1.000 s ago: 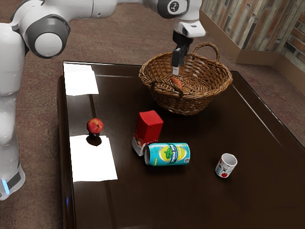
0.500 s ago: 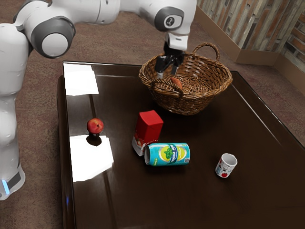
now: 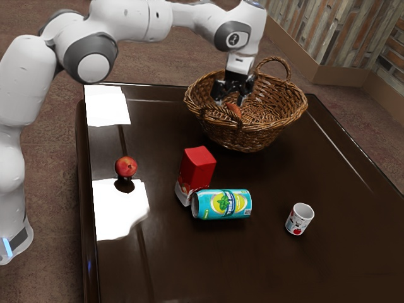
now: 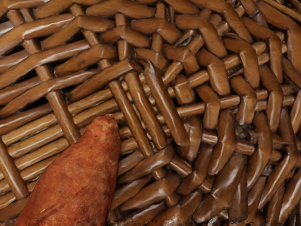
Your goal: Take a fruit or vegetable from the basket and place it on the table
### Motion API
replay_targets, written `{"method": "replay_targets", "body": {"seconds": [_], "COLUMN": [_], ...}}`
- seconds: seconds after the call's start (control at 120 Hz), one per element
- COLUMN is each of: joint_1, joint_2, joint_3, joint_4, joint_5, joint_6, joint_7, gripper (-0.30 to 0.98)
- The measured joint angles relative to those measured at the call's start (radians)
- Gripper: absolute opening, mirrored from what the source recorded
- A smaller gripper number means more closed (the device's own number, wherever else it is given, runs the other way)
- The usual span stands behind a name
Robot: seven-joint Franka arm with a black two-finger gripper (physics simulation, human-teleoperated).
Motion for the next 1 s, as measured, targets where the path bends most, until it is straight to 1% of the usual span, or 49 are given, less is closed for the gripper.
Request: {"method": "replay_targets", "body": {"seconds": [0.1, 0.183, 0.325, 0.667, 0.775, 0.858, 1.0], "joint_1": [0.006, 0.008, 0.021, 0.022, 0.023, 0.025, 0.029], "joint_2": [0.014, 0.035, 0.088, 0.12, 0.131, 0.166, 0.182], "joint_3": [-0.001, -0.004, -0.008, -0.014, -0.014, -0.015, -0.022], "joint_4": [0.014, 0.061, 0.103, 0.11, 0.164, 0.217, 0.219], "joint_5": [0.0, 0.001, 0.0, -0.001, 0.0, -0.001, -0.002], "joint_6": [0.006, 0.011, 0.016, 0.03, 0.035, 0.038, 0.041], "joint_7": [0.03, 0.053, 0.085, 0.138, 0.149, 0.157, 0.168], "gripper": [0.68, 0.68, 0.68, 0.68, 0.68, 0.68, 0.68]}}
